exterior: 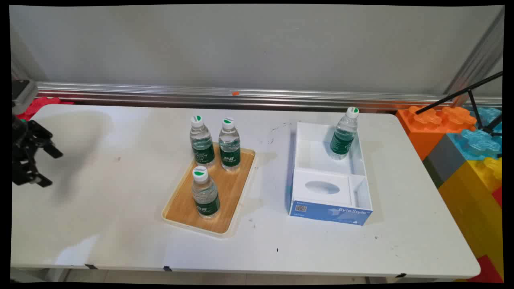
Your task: Pick up the green bottle from the white box
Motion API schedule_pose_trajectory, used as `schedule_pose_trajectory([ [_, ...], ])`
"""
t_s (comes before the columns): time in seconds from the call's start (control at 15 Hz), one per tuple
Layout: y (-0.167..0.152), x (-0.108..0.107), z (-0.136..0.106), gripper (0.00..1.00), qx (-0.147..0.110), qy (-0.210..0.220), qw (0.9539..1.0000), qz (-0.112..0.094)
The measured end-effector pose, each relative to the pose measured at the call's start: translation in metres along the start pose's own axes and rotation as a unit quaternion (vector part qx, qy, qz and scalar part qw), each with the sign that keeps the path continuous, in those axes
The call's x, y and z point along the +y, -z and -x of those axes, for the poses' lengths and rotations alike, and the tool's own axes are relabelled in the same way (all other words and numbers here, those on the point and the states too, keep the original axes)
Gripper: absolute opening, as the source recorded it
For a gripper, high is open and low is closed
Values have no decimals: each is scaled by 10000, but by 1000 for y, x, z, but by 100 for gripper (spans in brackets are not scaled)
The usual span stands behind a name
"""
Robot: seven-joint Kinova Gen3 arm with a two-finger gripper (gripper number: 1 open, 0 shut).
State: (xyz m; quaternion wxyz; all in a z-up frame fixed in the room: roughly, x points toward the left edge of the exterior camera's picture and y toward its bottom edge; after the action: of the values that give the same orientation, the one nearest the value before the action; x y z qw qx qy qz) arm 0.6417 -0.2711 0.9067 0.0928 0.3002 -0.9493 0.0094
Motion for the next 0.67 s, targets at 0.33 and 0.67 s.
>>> schedule_pose_trajectory([
  [0.33, -2, 61, -68, 100, 484, 417, 9979, -46],
  [0.67, -5, 107, -145, 100, 693, 644, 9953, -192],
])
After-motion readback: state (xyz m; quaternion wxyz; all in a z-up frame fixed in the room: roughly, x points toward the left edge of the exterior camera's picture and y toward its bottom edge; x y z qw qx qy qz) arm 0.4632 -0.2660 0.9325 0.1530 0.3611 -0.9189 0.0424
